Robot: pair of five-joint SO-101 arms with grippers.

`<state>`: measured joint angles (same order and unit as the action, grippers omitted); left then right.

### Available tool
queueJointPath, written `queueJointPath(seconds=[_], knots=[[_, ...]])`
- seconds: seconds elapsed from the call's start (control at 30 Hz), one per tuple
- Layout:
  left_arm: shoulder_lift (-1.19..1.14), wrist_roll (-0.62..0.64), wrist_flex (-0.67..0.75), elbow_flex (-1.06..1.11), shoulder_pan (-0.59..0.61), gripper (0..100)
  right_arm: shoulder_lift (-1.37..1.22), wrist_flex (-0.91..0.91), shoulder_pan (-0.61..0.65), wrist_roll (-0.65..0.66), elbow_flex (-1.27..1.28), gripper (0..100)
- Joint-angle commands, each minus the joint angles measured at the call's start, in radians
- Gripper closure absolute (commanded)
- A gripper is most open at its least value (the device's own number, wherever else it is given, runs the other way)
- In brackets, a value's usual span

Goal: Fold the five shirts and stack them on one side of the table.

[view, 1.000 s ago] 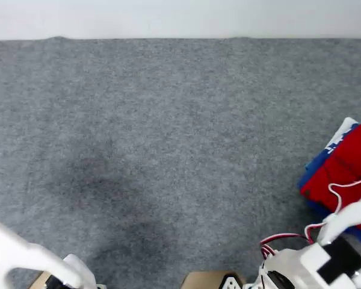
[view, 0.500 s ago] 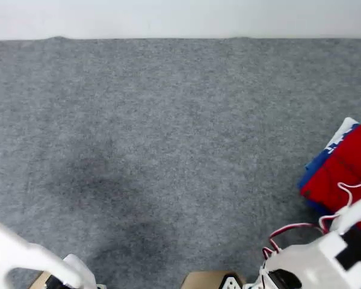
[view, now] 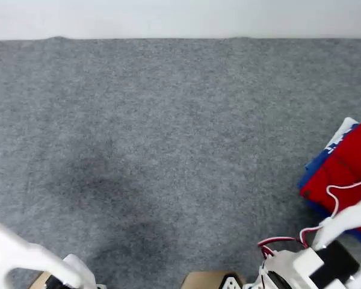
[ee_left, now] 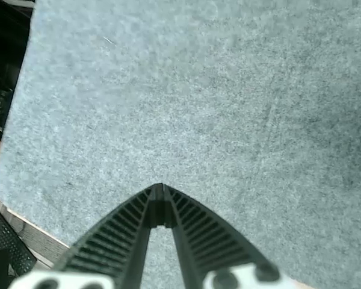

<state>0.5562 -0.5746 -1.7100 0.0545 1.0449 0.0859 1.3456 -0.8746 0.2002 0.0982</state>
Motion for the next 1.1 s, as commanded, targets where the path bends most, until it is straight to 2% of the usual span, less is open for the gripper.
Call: queueJointPath(seconds=[0.0, 0.23, 0.43, 0.63, 0.77, 0.93, 1.07], knots=[[0.028, 0.0, -0.043, -0.107, -0.003, 100, 0.077, 0.11, 0.013, -0.017, -0.078, 98.8], [0.094, 0.0, -0.043, -0.119, -0.015, 100, 0.243, 0.229, 0.081, -0.017, -0.032, 98.8], [0.333, 0.0, -0.041, 0.054, -0.173, 100, 0.522, 0.219, 0.225, -0.021, 0.18, 98.8], [0.572, 0.003, -0.009, 0.278, -0.321, 100, 0.846, 0.157, 0.384, -0.114, 0.451, 98.8], [0.678, 0.118, 0.084, 0.446, -0.339, 98, 1.059, 0.059, 0.458, -0.115, 0.652, 98.8], [0.83, 0.298, 0.285, 0.677, -0.342, 96, 1.339, -0.047, 0.521, -0.107, 0.891, 98.8], [1.016, 0.348, 0.382, 0.877, -0.473, 97, 1.543, -0.054, 0.587, -0.114, 1.042, 98.8]])
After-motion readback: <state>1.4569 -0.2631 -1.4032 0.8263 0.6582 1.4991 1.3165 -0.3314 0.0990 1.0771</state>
